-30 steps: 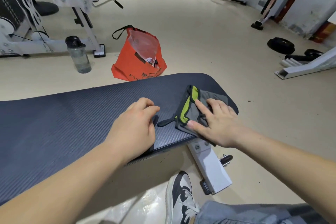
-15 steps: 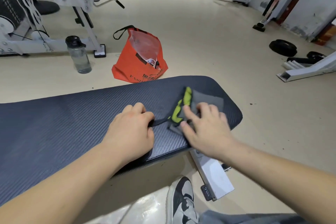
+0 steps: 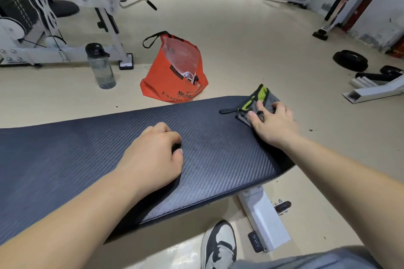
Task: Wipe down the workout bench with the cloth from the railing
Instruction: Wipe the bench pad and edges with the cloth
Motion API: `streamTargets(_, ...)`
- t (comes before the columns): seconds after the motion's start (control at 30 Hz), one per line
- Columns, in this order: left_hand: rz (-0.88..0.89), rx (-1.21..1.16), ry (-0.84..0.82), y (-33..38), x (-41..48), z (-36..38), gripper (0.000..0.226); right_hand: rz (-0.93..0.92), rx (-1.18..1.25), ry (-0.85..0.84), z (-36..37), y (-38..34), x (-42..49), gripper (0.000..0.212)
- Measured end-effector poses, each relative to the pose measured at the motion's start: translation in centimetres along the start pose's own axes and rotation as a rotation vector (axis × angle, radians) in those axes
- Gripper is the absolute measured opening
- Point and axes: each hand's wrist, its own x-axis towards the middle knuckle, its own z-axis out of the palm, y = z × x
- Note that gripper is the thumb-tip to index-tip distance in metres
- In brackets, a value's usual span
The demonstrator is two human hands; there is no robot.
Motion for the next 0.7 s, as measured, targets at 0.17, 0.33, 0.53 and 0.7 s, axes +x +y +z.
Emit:
streamTargets(0.17,-0.056,-0.026,0.03,-1.6,-0.4,-1.2,0.022,0.016,-0.033,-0.037,0.0,-5.9,0.2,0.073)
streamTargets(0.33,-0.113,-0.032,0.075,-4.2,-0.9,-2.8,0.023,-0.315,-0.085,-0.041,1.4,-13.8,-2.8,0.07)
streamTargets(0.53,-0.186,-0.069,0.159,-5.5,0.0,-3.9,0.024,-0.833,-0.137,-0.095,2.4,-16.4,-10.7,0.079)
streamTargets(0.7,-0.129,-0.096,0.13,-4.9,0.2,-3.5,0.026,-0.751,-0.153,-0.043,1.1,-12.3,-6.9,0.079)
